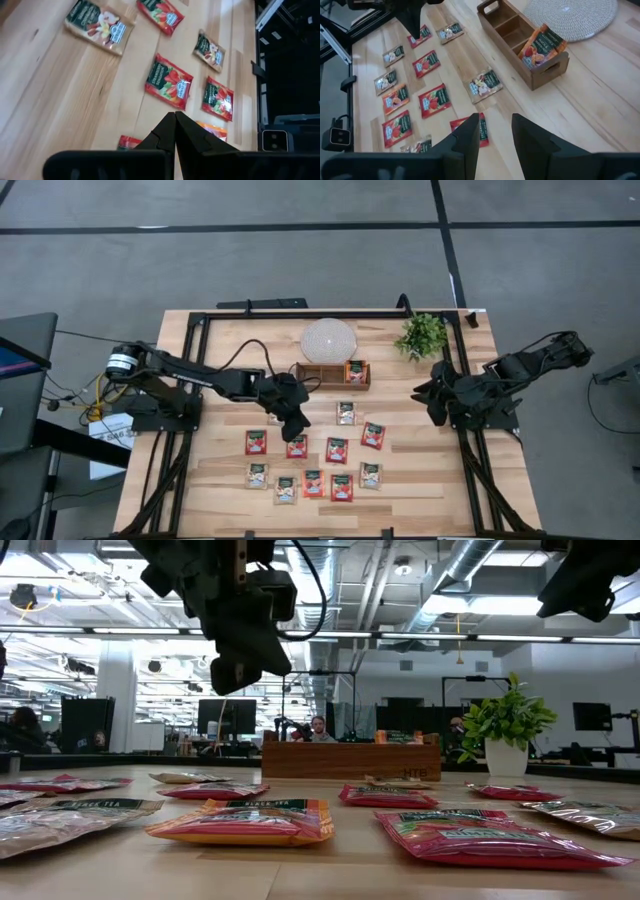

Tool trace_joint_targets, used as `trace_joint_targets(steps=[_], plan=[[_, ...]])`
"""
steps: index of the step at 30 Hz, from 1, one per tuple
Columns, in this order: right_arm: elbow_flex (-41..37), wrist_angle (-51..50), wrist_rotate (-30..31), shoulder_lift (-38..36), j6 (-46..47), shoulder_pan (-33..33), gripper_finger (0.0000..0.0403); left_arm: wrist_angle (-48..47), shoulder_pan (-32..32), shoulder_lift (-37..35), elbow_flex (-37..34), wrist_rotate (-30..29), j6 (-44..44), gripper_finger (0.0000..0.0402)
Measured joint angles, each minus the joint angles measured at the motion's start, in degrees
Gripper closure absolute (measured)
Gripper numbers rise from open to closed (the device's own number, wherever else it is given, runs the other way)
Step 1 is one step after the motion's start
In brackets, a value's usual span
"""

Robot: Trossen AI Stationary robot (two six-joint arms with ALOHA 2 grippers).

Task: Pick & Place Tea
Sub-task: Put the orange tea bag into the right compartment of the wooden organizer

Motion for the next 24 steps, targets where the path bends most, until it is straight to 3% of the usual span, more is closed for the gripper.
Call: trace_joint_targets(steps=[15, 24], plan=[[0.00, -0.02, -0.08, 0.00, -0.90, 0.00, 0.0295, 0.89, 0.00, 0.00, 0.00, 0.01, -7.40, 0.0401], [0.00, -0.07, -0.05, 0.00, -3.02, 0.00, 0.0295, 1.31, 0.00, 0.00, 0.00, 0.00, -17.33, 0.0401]])
